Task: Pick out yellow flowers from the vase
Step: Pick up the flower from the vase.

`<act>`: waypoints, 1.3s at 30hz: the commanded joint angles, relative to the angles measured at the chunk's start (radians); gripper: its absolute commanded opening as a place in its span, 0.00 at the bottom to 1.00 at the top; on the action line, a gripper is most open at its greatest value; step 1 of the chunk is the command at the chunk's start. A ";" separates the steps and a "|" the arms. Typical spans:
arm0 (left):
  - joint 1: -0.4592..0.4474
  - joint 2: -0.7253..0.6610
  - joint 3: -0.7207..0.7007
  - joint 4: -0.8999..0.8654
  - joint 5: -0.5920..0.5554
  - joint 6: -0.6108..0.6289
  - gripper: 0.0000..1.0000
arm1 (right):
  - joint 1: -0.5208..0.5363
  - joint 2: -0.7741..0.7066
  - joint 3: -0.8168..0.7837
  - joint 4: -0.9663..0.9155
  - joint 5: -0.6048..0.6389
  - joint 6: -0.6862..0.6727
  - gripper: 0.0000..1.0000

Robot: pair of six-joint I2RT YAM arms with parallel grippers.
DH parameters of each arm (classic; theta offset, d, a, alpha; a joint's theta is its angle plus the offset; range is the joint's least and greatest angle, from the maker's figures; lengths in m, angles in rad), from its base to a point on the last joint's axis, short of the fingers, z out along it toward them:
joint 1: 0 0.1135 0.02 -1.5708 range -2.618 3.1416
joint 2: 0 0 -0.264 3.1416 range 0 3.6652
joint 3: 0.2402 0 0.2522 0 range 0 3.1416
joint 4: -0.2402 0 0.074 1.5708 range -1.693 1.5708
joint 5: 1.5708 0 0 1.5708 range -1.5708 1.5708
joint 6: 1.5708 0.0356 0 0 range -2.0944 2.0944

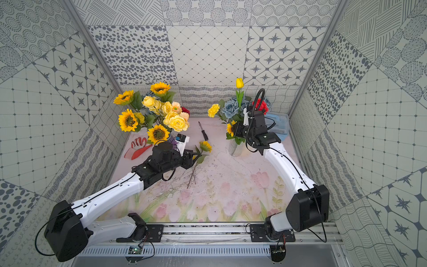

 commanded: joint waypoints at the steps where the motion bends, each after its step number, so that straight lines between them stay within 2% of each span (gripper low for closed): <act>1: 0.008 -0.001 0.014 0.032 0.020 0.020 0.48 | -0.008 -0.015 0.031 0.003 0.013 0.001 0.29; 10: 0.006 0.005 0.022 0.034 0.033 0.027 0.41 | -0.012 -0.020 0.051 -0.031 0.000 -0.012 0.07; 14: 0.006 0.009 0.028 0.033 0.038 0.029 0.40 | -0.013 -0.028 0.053 -0.025 -0.027 0.001 0.00; 17: 0.004 0.005 0.031 0.031 0.037 0.039 0.40 | -0.013 -0.038 0.059 -0.021 -0.063 0.014 0.00; 18: 0.004 0.005 0.034 0.028 0.037 0.046 0.42 | -0.012 -0.044 0.061 -0.017 -0.082 0.023 0.00; 21: 0.003 -0.001 0.042 0.024 0.038 0.076 0.62 | -0.013 -0.059 0.063 0.006 -0.149 0.055 0.00; 25: -0.010 -0.006 0.061 0.017 0.045 0.146 0.77 | -0.010 -0.071 0.082 0.033 -0.231 0.103 0.00; 30: -0.041 -0.006 0.080 0.019 0.039 0.230 0.93 | -0.011 -0.083 0.141 0.008 -0.273 0.121 0.00; 33: -0.053 0.005 0.085 0.045 0.042 0.267 0.98 | -0.011 -0.089 0.191 -0.035 -0.289 0.119 0.00; 39: -0.076 0.050 0.114 0.120 0.058 0.320 0.98 | -0.011 -0.113 0.264 -0.103 -0.347 0.138 0.00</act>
